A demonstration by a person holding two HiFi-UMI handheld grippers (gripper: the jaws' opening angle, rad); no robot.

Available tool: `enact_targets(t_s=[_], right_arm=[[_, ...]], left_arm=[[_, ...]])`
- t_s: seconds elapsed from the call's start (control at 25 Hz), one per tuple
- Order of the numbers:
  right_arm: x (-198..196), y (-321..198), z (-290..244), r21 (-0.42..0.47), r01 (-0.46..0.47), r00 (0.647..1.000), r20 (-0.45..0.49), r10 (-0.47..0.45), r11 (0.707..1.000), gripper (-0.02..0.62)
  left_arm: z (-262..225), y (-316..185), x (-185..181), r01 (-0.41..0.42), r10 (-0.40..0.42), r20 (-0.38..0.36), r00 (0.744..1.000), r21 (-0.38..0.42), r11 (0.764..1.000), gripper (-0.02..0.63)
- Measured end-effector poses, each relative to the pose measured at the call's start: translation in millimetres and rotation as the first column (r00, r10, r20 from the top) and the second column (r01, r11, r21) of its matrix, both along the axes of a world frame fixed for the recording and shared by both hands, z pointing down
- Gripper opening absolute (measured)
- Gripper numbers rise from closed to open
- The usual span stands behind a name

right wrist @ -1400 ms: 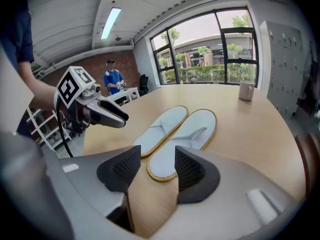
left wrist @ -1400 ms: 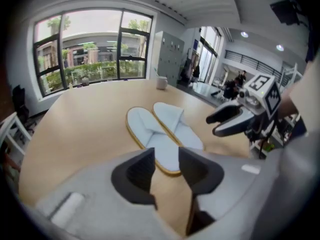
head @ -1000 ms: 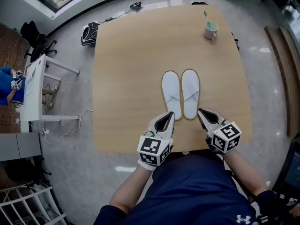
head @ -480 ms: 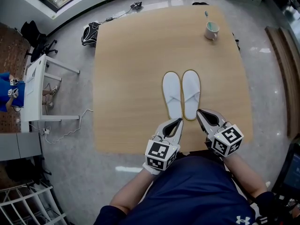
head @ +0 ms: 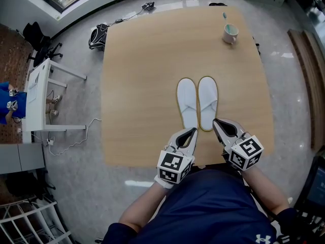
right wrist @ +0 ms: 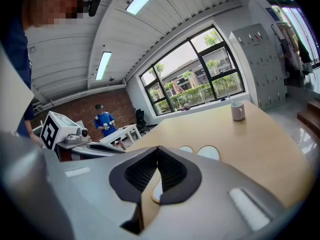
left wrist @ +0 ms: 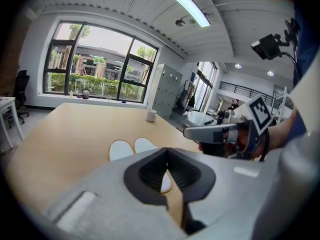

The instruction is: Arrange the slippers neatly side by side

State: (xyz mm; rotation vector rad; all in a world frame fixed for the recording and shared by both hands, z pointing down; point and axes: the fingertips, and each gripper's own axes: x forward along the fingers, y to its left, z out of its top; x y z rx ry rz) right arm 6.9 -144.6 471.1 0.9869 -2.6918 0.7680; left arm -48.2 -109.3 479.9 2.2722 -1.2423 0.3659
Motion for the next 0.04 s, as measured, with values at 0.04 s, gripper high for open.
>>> enact_targets(t_s=[0.04], right_arm=[[-0.4, -0.2, -0.3, 0.001, 0.0, 1.0, -0.001, 0.0, 1.0, 0.012]], left_arm=[[0.3, 0.0, -0.6, 0.0, 0.0, 0.0, 1.0, -0.002, 1.0, 0.005]])
